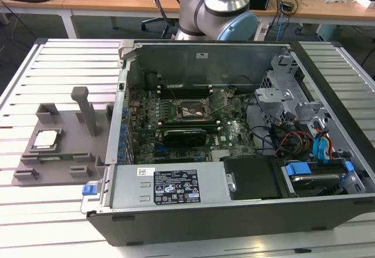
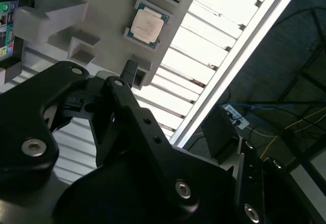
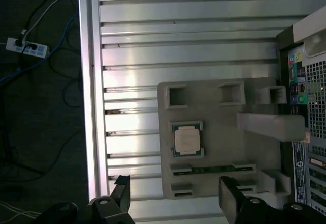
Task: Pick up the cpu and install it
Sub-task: 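Pick up the cpu and move it towards the insertion slot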
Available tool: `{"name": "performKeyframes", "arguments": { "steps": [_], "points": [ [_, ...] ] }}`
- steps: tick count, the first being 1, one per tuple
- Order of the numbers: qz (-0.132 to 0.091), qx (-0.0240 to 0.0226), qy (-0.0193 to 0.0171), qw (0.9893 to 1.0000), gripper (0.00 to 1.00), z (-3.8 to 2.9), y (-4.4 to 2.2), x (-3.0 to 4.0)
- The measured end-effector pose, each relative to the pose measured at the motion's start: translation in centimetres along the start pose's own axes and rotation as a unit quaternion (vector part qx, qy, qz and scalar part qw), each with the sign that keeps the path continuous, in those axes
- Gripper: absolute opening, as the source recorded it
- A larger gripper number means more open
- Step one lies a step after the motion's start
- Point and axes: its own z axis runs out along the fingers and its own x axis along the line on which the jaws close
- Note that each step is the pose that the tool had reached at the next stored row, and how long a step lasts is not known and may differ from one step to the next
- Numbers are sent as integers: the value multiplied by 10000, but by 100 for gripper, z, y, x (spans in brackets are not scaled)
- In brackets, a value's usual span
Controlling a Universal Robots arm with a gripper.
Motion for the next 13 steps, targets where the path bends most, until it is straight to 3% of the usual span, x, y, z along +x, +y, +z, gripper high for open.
{"name": "performKeyframes", "arguments": {
  "steps": [13],
  "points": [
    [0, 0, 0, 10000, 78, 157, 1, -33]
  ]
}}
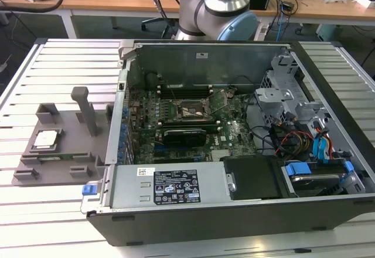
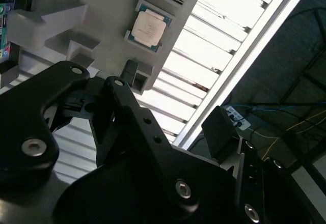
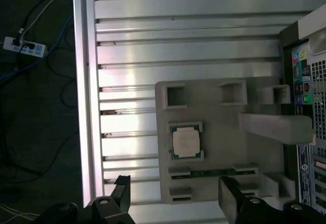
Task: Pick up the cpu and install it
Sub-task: 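Pick up the cpu and move it towards the insertion slot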
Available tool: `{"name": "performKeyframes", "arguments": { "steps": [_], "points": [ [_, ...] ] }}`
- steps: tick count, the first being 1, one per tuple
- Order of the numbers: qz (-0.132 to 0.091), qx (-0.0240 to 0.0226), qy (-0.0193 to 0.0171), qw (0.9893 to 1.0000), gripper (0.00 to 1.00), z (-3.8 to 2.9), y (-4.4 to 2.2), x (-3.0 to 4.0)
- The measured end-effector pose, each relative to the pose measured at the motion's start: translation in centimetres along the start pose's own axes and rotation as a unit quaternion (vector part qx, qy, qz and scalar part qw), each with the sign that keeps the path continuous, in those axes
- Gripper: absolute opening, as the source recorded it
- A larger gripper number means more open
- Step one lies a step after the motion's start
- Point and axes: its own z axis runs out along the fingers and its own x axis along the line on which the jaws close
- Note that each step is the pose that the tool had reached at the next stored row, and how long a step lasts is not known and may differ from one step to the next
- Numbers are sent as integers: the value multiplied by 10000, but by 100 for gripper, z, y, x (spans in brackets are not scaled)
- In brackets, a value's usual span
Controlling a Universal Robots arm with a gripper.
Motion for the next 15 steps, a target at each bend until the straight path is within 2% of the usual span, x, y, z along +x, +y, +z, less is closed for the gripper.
{"name": "performKeyframes", "arguments": {
  "steps": [15],
  "points": [
    [0, 0, 0, 10000, 78, 148, -1, -4]
  ]
}}
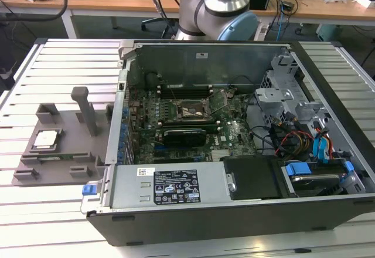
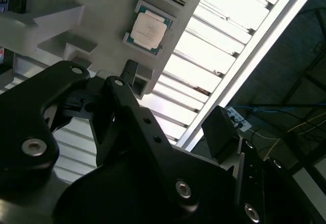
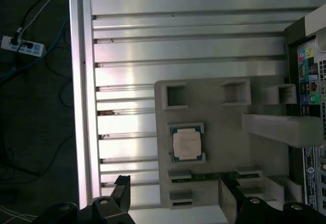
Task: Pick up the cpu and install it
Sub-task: 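Pick up the cpu and move it towards the insertion slot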
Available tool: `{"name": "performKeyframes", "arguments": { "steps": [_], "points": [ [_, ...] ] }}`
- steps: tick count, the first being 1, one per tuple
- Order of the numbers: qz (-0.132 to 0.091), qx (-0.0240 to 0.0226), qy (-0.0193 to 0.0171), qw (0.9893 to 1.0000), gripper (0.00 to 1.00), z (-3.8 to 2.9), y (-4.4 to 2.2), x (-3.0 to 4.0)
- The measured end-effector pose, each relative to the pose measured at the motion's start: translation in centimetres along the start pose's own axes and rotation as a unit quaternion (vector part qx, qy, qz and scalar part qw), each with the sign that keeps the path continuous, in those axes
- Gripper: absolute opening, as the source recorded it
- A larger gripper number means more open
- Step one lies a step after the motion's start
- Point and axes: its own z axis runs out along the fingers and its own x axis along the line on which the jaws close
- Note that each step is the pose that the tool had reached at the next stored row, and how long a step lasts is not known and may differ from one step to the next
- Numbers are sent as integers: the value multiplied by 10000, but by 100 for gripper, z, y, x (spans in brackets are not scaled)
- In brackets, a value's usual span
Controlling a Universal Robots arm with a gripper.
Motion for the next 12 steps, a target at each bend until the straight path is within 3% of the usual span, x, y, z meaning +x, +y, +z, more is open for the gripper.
{"name": "performKeyframes", "arguments": {
  "steps": [12],
  "points": [
    [0, 0, 0, 10000, 78, 92, -1, 2]
  ]
}}
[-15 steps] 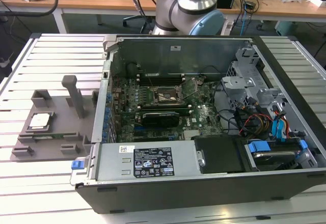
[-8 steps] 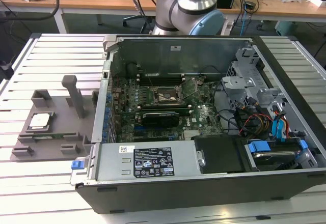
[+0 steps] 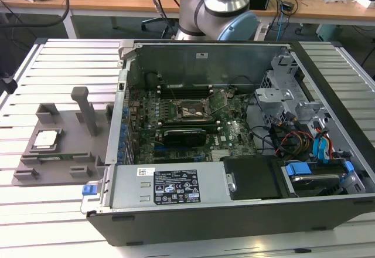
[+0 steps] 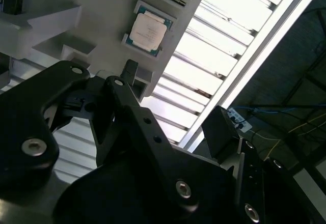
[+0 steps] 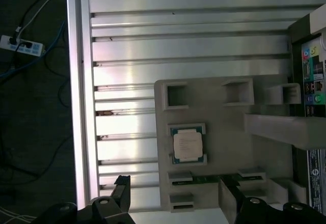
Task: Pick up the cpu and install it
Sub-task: 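Pick up the cpu and move it towards the insertion slot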
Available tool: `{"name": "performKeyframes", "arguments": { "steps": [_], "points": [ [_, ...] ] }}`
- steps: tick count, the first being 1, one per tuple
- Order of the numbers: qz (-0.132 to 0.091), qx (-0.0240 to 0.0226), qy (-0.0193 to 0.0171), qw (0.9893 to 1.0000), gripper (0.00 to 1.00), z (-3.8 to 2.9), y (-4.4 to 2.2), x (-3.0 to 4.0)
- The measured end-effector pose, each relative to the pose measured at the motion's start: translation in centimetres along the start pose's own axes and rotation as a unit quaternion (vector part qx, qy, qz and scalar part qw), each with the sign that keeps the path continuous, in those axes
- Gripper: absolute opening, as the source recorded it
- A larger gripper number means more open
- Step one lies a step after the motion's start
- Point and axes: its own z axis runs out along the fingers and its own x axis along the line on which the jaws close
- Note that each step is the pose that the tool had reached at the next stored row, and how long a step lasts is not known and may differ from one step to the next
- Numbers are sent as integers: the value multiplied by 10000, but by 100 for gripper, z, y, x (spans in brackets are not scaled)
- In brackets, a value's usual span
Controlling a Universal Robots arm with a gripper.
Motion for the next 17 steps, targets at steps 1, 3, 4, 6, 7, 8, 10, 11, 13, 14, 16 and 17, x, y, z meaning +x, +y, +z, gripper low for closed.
{"name": "performKeyframes", "arguments": {
  "steps": [1, 3, 4, 6, 7, 8, 10, 11, 13, 14, 16, 17],
  "points": [
    [0, 0, 0, 10000, 78, 6, 0, 0],
    [0, 0, 0, 10000, 78, 18, 0, 0],
    [0, 0, 0, 10000, 78, 33, 0, 1],
    [0, 0, 0, 10000, 78, 47, 0, 1],
    [0, 0, 0, 10000, 78, 58, 0, 1],
    [0, 0, 0, 10000, 78, 66, -1, 1],
    [0, 0, 0, 10000, 78, 92, 0, 1],
    [0, 0, 0, 10000, 78, 103, 0, 1],
    [-25, 15, -1, 10000, 78, 133, 0, -13],
    [-54, 25, -1, 10000, 78, 143, 1, -17],
    [-105, 54, -2, 9999, 78, 162, 1, -30],
    [-123, 62, -2, 9999, 78, 170, 1, -37]
  ]
}}
